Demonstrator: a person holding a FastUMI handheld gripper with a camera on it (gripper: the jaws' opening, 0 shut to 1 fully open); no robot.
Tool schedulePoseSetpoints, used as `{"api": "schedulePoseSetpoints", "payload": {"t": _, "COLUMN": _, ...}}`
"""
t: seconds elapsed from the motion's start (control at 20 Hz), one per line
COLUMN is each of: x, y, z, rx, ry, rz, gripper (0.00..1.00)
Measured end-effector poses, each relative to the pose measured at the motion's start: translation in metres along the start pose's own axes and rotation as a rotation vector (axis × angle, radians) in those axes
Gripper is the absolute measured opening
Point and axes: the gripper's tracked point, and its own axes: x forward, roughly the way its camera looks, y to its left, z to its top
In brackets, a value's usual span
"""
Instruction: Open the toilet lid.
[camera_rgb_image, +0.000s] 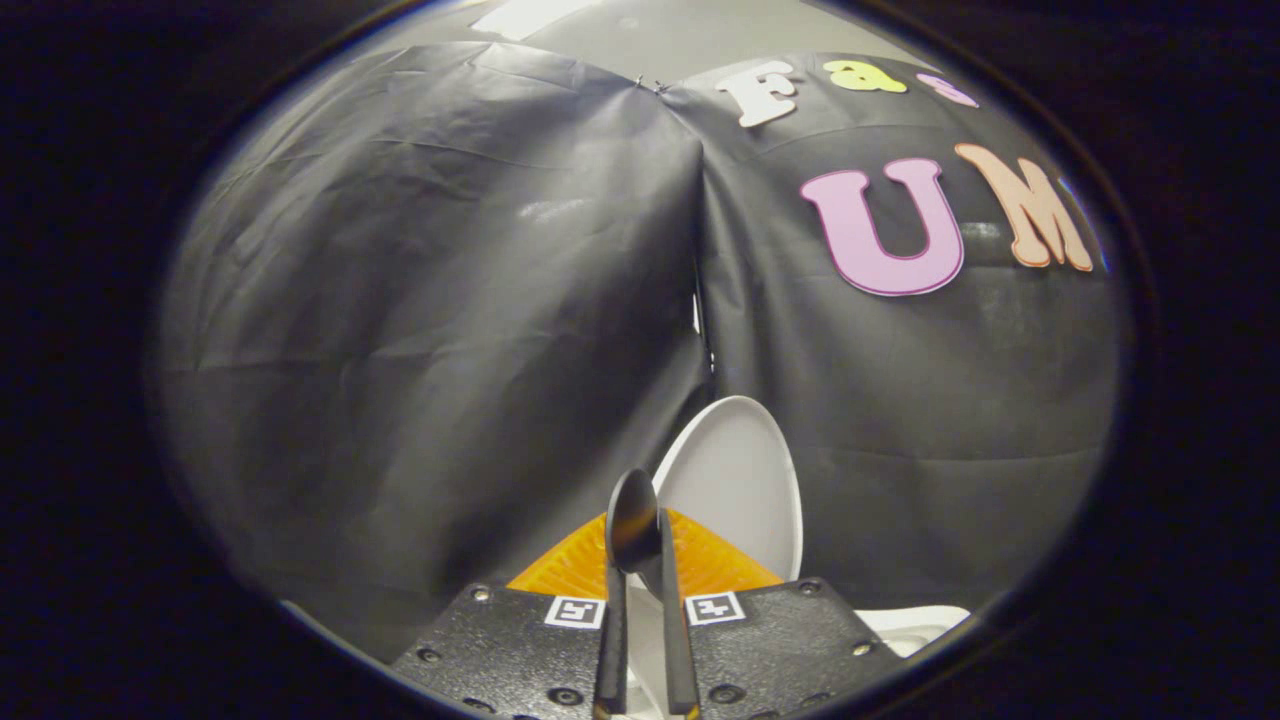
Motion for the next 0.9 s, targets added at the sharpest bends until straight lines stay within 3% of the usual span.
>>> {"api": "schedulePoseSetpoints", "payload": {"t": 0.15, "x": 0.005, "y": 0.006, "z": -0.001, "rx": 0.006, "ry": 0.002, "rz": 0.019, "gripper": 0.15}}
{"api": "schedulePoseSetpoints", "payload": {"t": 0.55, "x": 0.003, "y": 0.003, "z": -0.002, "rx": -0.018, "ry": 0.046, "rz": 0.060, "gripper": 0.44}}
{"api": "schedulePoseSetpoints", "payload": {"t": 0.9, "x": -0.013, "y": 0.000, "z": 0.039, "rx": -0.012, "ry": -0.094, "rz": 0.096, "gripper": 0.65}}
